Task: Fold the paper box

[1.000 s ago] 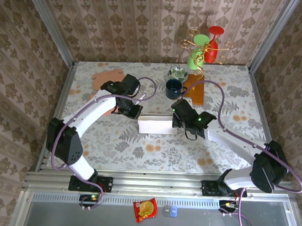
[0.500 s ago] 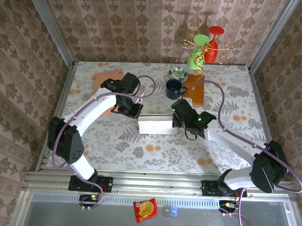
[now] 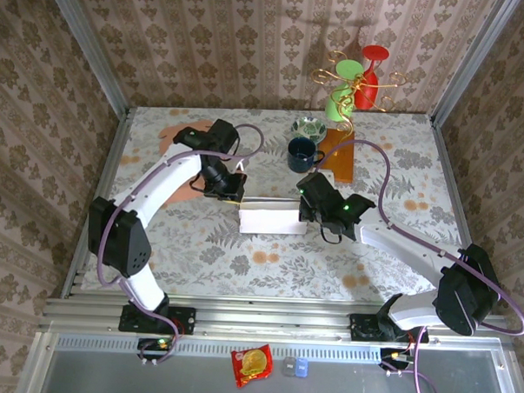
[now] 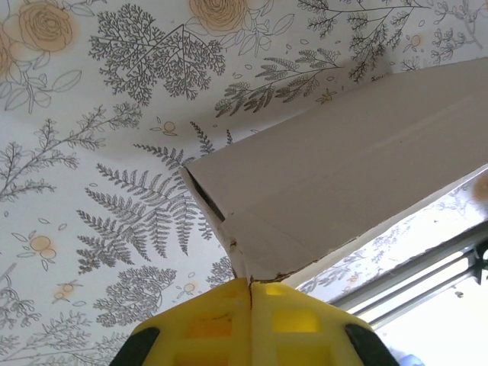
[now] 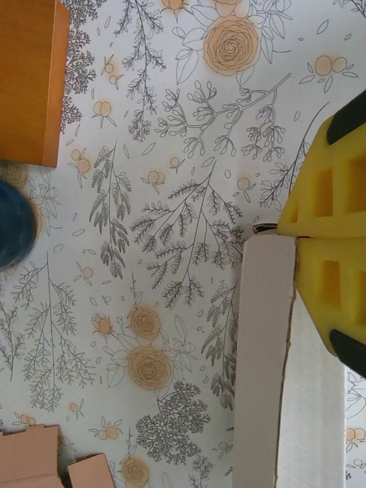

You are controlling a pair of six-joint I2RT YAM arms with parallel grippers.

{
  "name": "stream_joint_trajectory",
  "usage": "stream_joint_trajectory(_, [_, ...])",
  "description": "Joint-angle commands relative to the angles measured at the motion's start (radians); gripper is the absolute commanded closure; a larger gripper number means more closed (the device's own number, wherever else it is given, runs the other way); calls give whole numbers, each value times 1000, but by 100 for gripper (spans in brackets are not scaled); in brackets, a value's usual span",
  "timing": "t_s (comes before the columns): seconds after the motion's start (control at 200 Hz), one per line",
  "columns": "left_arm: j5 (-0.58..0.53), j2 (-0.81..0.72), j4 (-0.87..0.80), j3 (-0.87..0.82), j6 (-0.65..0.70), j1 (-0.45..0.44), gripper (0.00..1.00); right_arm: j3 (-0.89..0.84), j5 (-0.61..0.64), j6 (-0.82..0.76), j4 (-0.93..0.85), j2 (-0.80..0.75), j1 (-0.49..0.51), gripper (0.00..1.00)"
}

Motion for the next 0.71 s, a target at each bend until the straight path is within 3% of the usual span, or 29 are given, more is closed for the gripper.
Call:
stream_joint_trajectory(0.0, [69, 11, -44, 38, -39, 7, 98, -20, -45, 18, -88, 42, 13, 100])
stream_joint_trajectory(0.365, [125, 33, -54, 46, -65, 29, 98, -16, -44, 21, -83, 48, 16, 100])
stream_joint_trajectory(0.7, [83, 18, -36, 5, -52, 30, 98, -11, -42, 21, -82, 50, 18, 100])
